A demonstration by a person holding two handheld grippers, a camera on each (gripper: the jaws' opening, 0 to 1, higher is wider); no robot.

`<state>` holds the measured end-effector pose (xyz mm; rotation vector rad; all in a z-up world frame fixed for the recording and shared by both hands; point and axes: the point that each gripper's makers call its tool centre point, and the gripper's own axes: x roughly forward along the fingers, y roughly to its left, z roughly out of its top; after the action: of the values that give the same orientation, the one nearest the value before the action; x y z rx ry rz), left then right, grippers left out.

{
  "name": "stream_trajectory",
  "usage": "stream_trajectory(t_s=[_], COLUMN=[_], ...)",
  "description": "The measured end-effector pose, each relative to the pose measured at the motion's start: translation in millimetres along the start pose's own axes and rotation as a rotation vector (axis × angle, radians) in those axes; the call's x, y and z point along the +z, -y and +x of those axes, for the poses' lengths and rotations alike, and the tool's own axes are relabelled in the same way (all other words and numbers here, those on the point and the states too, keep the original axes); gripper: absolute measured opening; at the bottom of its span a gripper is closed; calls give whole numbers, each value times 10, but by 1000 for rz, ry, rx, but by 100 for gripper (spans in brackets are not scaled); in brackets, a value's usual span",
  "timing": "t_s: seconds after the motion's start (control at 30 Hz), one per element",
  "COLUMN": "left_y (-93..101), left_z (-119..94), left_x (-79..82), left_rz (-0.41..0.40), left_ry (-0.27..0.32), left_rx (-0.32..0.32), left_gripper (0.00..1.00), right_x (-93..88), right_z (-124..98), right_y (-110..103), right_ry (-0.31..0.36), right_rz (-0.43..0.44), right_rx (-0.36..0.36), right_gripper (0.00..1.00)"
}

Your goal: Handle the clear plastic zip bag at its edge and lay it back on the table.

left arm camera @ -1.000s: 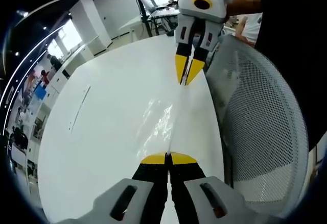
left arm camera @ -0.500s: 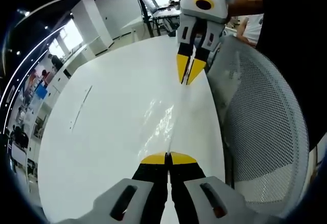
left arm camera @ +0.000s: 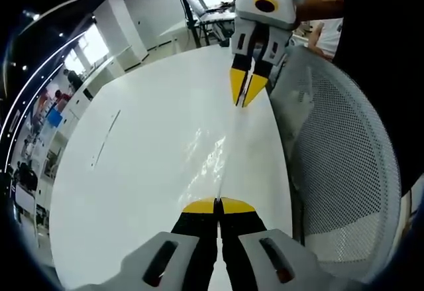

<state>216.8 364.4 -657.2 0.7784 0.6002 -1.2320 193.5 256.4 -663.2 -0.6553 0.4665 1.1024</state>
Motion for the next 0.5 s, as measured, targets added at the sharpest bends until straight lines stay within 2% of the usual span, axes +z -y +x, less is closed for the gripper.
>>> stream_trajectory(t_s=[0.27,0.5], left_y=[-29,-42], left_z=[13,25], left_x=[12,120], left_rz=[14,39], left_ry=[-3,14], left_rx=[8,38], left_gripper=[0,0], right_x=[-3,-94], right_z=[-3,-11], right_y=[10,8], right_ry=[-1,-34], right_rz=[-5,15], right_rx=[-5,2], right_gripper=[0,0])
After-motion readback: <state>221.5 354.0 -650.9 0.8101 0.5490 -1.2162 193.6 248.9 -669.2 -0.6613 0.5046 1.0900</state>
